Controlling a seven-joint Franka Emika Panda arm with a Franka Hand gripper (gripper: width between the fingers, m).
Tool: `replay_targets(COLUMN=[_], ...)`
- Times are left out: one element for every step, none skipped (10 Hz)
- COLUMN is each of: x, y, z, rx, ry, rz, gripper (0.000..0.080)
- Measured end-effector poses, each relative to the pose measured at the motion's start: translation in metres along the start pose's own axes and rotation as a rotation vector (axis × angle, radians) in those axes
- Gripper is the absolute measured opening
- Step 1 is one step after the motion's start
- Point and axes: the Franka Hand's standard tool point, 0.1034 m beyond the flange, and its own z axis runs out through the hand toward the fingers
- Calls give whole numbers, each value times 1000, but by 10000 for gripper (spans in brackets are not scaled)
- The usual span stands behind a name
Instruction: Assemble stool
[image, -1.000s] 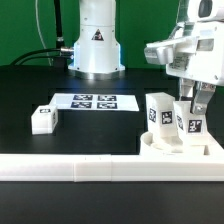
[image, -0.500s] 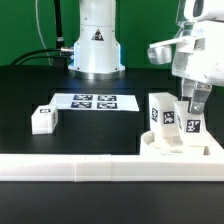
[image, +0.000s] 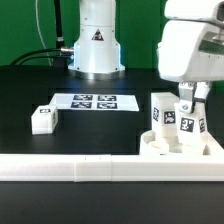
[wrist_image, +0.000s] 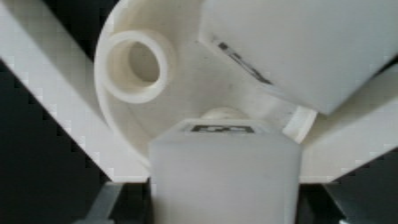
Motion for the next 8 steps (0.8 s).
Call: replay_targets(x=[0, 0, 0, 1, 1, 1, 1, 1], y=[0, -1, -1, -2, -2, -3, -3, -3], z=[0, 0, 0, 0, 0, 0, 1, 1], rx=[2, 6, 8, 12, 16, 24, 35, 49], ry=[1, 2, 3, 3, 4, 6, 13, 17], rz=[52, 130, 174, 257, 302, 421, 562, 654], gripper=[340, 340, 340, 340, 340, 340, 340, 340])
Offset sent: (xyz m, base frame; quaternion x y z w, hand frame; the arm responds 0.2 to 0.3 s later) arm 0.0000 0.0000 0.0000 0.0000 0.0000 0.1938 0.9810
